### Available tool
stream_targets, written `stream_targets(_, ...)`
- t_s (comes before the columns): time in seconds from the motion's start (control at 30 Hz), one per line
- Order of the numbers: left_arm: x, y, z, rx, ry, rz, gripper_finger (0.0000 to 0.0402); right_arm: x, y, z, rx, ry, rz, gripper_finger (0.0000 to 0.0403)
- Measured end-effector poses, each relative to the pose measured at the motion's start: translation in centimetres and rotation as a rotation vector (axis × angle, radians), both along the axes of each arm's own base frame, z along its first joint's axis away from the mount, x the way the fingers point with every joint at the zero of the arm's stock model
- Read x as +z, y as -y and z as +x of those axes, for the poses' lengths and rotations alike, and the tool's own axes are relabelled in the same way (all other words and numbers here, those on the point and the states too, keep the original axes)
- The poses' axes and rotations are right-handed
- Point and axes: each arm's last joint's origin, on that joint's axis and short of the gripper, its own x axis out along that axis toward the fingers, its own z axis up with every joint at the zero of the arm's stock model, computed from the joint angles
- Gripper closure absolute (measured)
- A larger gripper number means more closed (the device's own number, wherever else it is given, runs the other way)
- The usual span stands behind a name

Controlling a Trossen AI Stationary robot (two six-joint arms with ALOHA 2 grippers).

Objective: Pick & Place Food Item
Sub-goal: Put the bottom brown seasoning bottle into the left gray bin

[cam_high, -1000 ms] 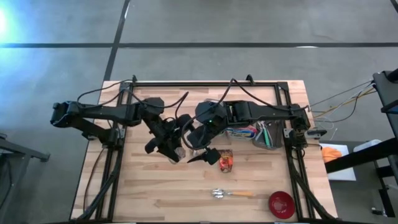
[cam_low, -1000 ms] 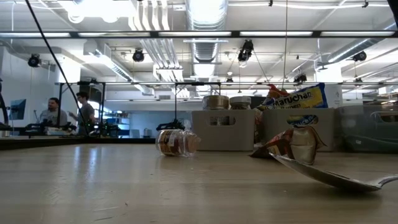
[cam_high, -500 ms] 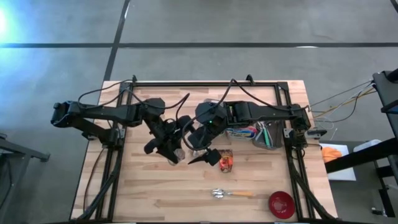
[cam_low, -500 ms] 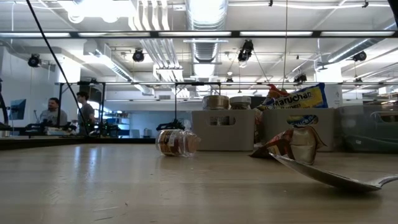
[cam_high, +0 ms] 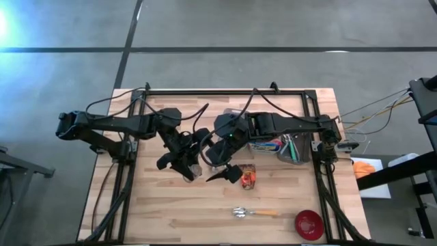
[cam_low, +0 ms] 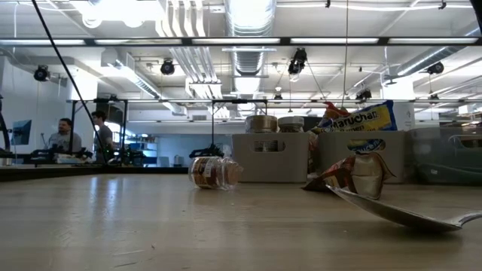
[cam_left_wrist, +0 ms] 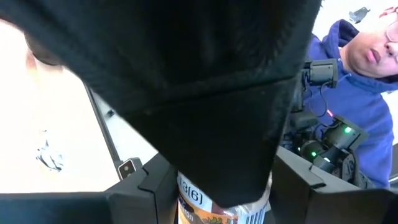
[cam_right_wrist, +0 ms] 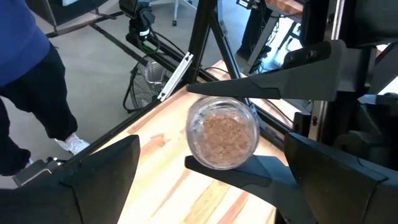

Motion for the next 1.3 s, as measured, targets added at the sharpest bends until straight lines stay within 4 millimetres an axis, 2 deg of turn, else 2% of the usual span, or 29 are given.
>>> stream_targets(0.23, 0.0, 0.0, -0.1, -0.024, -0.003, -0.006, 0.022, 0.0, -1.0, -0.2, 0.016, -0.011, 0.012, 0.001)
stream_targets(1.3, -0.2, 0.1, -0.2, -0.045, -0.019, -0.005, 0.022, 0.4, -2.0, -0.5, 0.01, -0.089, 0.159, 0.001)
